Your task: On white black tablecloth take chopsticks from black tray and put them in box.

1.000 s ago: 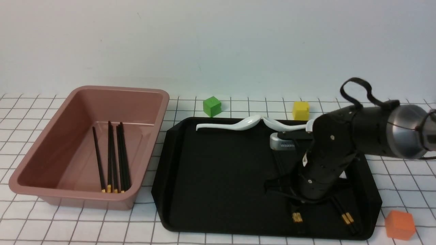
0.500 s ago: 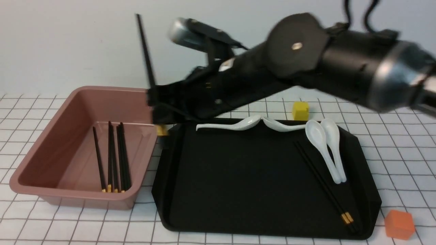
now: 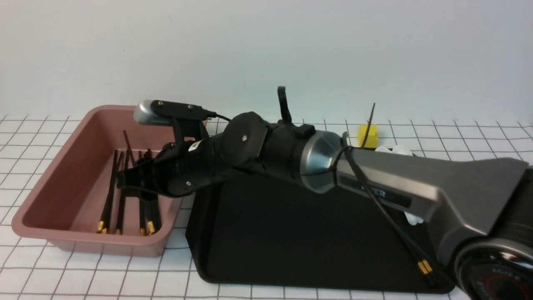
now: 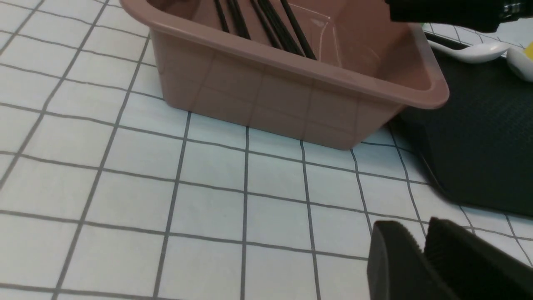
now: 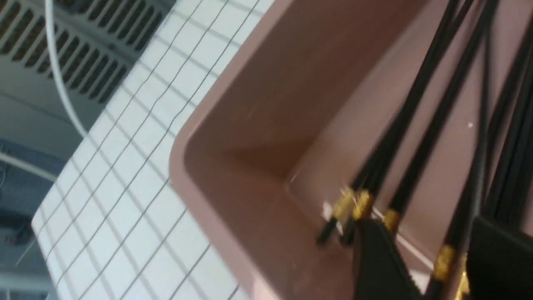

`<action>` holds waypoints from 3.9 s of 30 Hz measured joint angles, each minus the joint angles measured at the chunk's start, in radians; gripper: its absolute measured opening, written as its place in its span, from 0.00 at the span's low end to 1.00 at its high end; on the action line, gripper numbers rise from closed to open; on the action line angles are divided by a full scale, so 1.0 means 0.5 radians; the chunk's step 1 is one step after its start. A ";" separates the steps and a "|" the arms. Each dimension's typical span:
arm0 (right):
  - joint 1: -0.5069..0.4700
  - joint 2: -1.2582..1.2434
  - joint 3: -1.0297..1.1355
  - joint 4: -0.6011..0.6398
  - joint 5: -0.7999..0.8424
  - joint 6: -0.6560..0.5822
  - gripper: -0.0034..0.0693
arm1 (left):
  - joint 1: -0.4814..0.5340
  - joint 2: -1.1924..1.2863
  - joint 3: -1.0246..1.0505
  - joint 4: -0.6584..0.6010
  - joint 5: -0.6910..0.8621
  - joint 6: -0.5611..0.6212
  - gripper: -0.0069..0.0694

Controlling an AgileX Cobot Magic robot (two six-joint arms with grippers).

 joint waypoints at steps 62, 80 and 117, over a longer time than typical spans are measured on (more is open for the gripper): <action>-0.869 -4.044 3.199 -1.756 -0.454 0.709 0.08 | 0.000 -0.001 0.000 -0.013 0.000 0.001 0.29; -1.359 -4.468 3.770 -1.848 -0.198 0.839 0.10 | 0.000 -0.001 0.000 -0.013 0.001 0.001 0.29; -1.364 -4.468 3.764 -1.847 -0.177 0.832 0.12 | 0.000 -0.001 0.000 -0.013 0.001 0.001 0.33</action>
